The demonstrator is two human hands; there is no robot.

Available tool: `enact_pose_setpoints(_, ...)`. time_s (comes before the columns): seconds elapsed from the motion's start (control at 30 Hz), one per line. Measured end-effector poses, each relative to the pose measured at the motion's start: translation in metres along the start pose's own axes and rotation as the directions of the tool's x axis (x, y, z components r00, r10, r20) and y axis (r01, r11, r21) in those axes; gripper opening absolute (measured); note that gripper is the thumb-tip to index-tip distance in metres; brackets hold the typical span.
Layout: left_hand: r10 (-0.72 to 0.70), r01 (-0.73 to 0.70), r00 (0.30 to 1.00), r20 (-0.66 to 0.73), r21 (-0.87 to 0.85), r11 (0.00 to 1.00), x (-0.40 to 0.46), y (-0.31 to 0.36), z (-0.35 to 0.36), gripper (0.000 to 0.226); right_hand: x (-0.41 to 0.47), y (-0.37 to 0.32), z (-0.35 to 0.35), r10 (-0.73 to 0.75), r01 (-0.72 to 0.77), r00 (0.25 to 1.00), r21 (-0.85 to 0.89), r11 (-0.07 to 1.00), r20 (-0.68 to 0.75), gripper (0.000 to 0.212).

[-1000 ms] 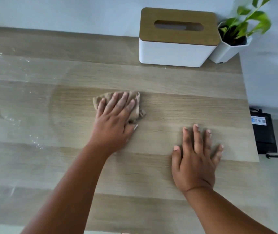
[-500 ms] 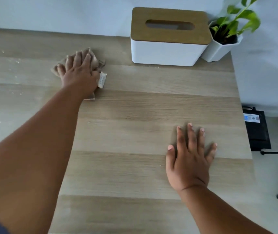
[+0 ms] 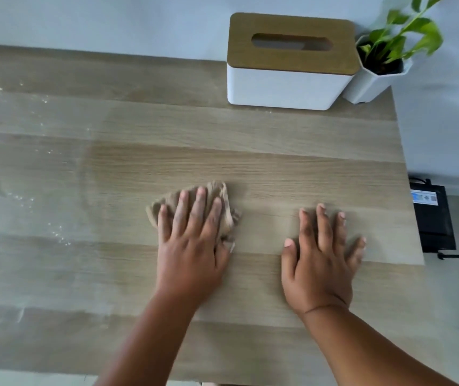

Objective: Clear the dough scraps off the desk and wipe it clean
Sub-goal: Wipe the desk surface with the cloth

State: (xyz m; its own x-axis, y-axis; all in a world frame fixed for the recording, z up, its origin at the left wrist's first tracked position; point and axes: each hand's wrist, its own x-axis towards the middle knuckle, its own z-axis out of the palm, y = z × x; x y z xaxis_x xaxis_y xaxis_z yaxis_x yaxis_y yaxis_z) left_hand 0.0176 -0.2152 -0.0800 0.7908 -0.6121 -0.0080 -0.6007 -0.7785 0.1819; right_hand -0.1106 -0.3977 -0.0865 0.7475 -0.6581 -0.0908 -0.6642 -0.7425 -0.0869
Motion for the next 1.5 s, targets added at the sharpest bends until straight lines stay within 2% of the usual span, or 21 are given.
enact_pose_setpoints(0.13, 0.103, -0.103, 0.992, -0.072, 0.002, 0.995, -0.075, -0.004, 0.003, 0.071, 0.0, 0.0, 0.0, 0.002, -0.002, 1.0, 0.007, 1.0, 0.006, 0.064)
enact_pose_setpoints(0.23, 0.106, -0.105, 0.991, -0.079, 0.015, 0.994, -0.083, -0.025, -0.001, 0.072, 0.001, 0.0, -0.001, 0.006, -0.006, 1.0, 0.004, 1.0, 0.016, 0.065)
enact_pose_setpoints(0.4, -0.062, 0.063, 0.997, -0.055, 0.016, 0.998, -0.027, -0.035, -0.004, 0.08, 0.001, 0.0, -0.003, 0.006, -0.006, 1.0, 0.001, 1.0, 0.031, 0.065)
enact_pose_setpoints(0.5, -0.218, 0.218, 0.975, -0.032, -0.004, 0.976, 0.027, -0.031, -0.003, 0.083, 0.001, -0.001, -0.004, 0.004, -0.004, 0.999, 0.006, 1.0, 0.043, 0.066)
enact_pose_setpoints(0.57, -0.27, 0.27, 0.963, -0.007, -0.028, 0.962, 0.059, -0.021, -0.001, 0.084, 0.0, -0.001, -0.006, 0.004, -0.004, 0.999, 0.003, 1.0, 0.045, 0.066)
enact_pose_setpoints(0.67, -0.23, 0.23, 0.973, 0.011, -0.05, 0.972, 0.088, -0.007, 0.001, 0.084, 0.0, 0.0, -0.006, 0.002, -0.001, 0.998, -0.009, 1.0, 0.065, 0.068)
enact_pose_setpoints(0.83, -0.098, 0.096, 0.995, -0.025, -0.081, 0.992, 0.077, -0.009, -0.001, 0.078, 0.002, 0.002, -0.003, -0.005, 0.006, 0.998, -0.007, 1.0, 0.064, 0.074)
enact_pose_setpoints(1.07, 0.012, -0.016, 0.998, -0.054, -0.069, 0.998, -0.001, 0.012, 0.003, 0.073, 0.002, 0.0, -0.002, 0.002, -0.003, 1.0, 0.031, 1.0, 0.028, 0.076)
enact_pose_setpoints(1.17, 0.022, -0.026, 0.997, -0.073, -0.062, 0.998, -0.048, 0.024, 0.003, 0.069, 0.002, 0.001, -0.001, -0.014, 0.013, 0.999, 0.029, 0.999, 0.042, 0.079)
enact_pose_setpoints(1.27, 0.009, -0.011, 0.999, -0.034, -0.062, 0.998, -0.093, 0.032, -0.001, 0.068, 0.001, 0.003, -0.001, -0.035, 0.033, 0.998, 0.029, 0.999, 0.045, 0.081)
enact_pose_setpoints(1.33, 0.01, -0.01, 1.0, 0.003, -0.067, 0.998, -0.116, 0.033, -0.004, 0.07, 0.001, 0.004, -0.002, -0.102, 0.102, 0.995, 0.074, 0.992, 0.001, 0.076)
enact_pose_setpoints(1.37, 0.012, -0.011, 1.0, 0.02, -0.066, 0.998, -0.128, 0.032, -0.007, 0.069, -0.002, 0.003, -0.002, -0.215, 0.218, 0.976, 0.102, 0.971, -0.037, 0.069)
enact_pose_setpoints(1.4, 0.015, -0.013, 0.999, 0.031, -0.069, 0.998, -0.138, 0.03, -0.009, 0.068, -0.005, 0.003, -0.001, -0.376, 0.384, 0.923, 0.112, 0.917, -0.088, 0.061)
enact_pose_setpoints(1.43, 0.02, -0.017, 0.999, 0.036, -0.077, 0.997, -0.148, 0.027, -0.011, 0.067, -0.008, 0.002, 0.0, -0.538, 0.551, 0.832, 0.096, 0.829, -0.135, 0.053)
enact_pose_setpoints(1.47, 0.027, -0.024, 0.999, 0.034, -0.085, 0.996, -0.155, 0.024, -0.012, 0.066, -0.012, 0.001, 0.0, -0.656, 0.671, 0.738, 0.072, 0.738, -0.156, 0.049)
enact_pose_setpoints(1.5, 0.034, -0.031, 0.999, 0.031, -0.093, 0.995, -0.161, 0.02, -0.012, 0.065, -0.013, 0.001, -0.001, -0.717, 0.731, 0.679, 0.057, 0.68, -0.156, 0.048)
